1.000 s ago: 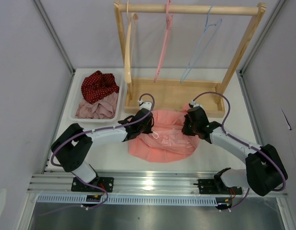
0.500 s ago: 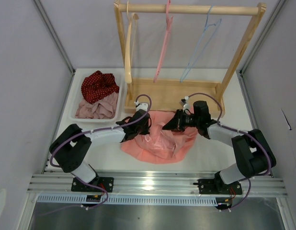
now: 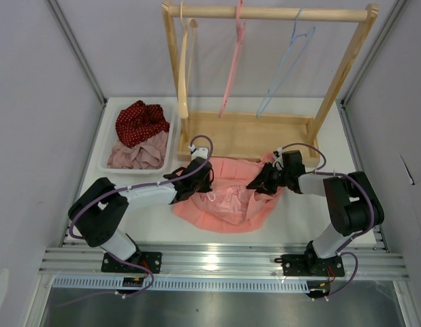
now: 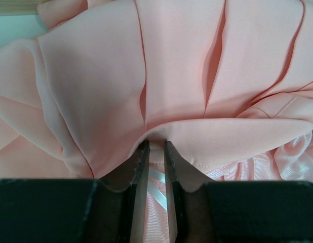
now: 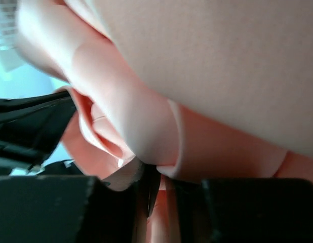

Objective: Place the skirt on the hanger

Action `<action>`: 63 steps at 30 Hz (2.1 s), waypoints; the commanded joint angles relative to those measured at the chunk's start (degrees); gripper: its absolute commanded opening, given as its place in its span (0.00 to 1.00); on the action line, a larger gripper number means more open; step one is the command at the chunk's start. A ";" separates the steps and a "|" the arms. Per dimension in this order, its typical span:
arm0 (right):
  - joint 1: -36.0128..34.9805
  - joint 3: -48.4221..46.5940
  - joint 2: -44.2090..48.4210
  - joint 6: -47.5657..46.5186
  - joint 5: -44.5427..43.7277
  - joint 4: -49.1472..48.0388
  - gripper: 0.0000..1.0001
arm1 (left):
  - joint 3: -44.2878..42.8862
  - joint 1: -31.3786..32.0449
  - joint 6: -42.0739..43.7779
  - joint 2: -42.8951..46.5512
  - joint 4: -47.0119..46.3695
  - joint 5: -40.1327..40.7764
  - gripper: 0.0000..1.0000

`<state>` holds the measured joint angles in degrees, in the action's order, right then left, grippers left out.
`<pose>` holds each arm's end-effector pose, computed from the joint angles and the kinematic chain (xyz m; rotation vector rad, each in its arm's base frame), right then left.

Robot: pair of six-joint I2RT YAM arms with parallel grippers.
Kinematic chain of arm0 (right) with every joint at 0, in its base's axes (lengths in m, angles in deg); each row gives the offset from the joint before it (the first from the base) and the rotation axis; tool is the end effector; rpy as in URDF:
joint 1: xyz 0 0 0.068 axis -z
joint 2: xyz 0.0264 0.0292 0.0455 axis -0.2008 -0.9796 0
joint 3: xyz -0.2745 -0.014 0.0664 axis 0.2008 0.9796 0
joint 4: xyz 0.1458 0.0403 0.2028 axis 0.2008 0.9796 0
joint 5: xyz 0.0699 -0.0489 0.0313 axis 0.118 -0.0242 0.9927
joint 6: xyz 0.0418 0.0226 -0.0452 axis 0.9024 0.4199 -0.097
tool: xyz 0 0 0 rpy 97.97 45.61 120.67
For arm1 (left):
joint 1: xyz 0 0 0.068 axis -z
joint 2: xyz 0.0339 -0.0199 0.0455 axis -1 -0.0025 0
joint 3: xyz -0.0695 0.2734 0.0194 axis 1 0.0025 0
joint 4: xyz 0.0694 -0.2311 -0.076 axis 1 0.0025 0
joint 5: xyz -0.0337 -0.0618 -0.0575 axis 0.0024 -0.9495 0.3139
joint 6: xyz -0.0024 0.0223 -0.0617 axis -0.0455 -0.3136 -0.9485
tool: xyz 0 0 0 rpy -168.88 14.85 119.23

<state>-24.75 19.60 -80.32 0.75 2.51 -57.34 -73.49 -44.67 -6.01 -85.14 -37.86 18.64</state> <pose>0.2764 0.0978 0.1325 0.2849 2.5482 1.2245 0.2314 -0.2127 0.1785 0.0932 2.3526 -0.3591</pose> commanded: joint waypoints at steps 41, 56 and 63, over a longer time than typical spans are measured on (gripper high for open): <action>-10.03 -13.74 -0.60 -11.13 -23.21 20.42 0.27 | -48.50 15.89 31.06 4.49 -6.13 -2.11 0.62; -10.47 -13.30 -2.00 -11.40 -21.54 19.46 0.26 | -89.75 8.61 36.96 -31.13 -6.57 2.29 0.74; -10.56 -13.30 -3.41 -11.93 -20.39 18.49 0.25 | -88.34 7.46 37.93 -31.75 -7.37 -0.34 0.73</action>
<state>-34.98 6.81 -81.17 -9.19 -16.74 -39.13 -159.50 -37.41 30.08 -118.06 -42.34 19.56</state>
